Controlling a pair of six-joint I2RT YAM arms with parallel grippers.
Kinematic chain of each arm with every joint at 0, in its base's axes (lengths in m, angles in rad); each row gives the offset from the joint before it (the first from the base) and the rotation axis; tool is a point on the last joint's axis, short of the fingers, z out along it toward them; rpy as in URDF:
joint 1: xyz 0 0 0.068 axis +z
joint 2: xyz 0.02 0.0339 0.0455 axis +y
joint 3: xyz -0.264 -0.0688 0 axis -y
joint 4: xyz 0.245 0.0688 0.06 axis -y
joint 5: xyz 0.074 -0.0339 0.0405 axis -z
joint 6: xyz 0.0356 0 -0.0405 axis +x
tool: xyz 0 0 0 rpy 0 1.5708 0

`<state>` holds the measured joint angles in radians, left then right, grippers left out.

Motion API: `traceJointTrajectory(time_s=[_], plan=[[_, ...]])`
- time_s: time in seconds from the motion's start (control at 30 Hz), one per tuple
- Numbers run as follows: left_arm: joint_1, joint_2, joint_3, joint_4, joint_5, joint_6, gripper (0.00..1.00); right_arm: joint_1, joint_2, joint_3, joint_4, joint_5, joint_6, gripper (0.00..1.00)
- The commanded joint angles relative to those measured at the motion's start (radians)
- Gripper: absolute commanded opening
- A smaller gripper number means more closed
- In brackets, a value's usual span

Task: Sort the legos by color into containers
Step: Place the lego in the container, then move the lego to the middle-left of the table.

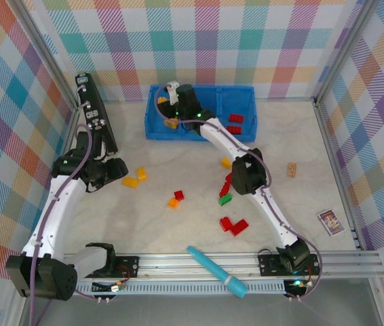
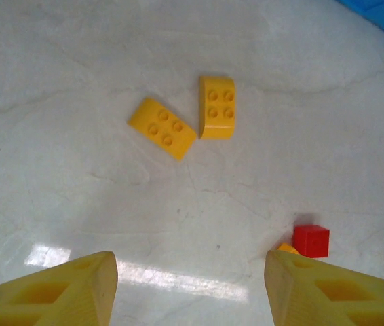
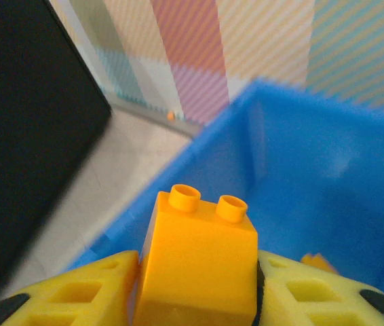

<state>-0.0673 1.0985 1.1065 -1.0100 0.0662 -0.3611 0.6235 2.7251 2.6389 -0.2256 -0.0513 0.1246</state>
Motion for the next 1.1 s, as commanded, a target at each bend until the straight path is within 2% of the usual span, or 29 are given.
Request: traceJointTrajectory(time_s=[0.0,0.23,0.4,0.6,0.87,1.07], plan=[[0.003,-0.040,-0.036,-0.086,-0.017,-0.055,0.60,0.007,0.025,0.032,0.044,-0.015,-0.007,0.47],[0.003,-0.045,-0.144,-0.056,-0.010,-0.213,0.61,0.008,0.023,0.022,0.017,-0.046,-0.029,0.55],[0.003,-0.028,-0.172,0.001,-0.033,-0.272,0.61,0.008,-0.063,-0.055,0.016,-0.079,-0.068,0.58],[0.002,0.037,-0.209,0.079,-0.066,-0.378,0.62,0.008,-0.293,-0.298,0.083,-0.109,-0.145,0.62],[0.001,0.177,-0.229,0.237,-0.067,-0.504,0.61,0.008,-0.671,-0.721,0.170,-0.136,-0.231,0.69],[-0.008,0.269,-0.233,0.312,-0.078,-0.574,0.62,0.008,-0.917,-0.989,0.168,-0.052,-0.272,0.73]])
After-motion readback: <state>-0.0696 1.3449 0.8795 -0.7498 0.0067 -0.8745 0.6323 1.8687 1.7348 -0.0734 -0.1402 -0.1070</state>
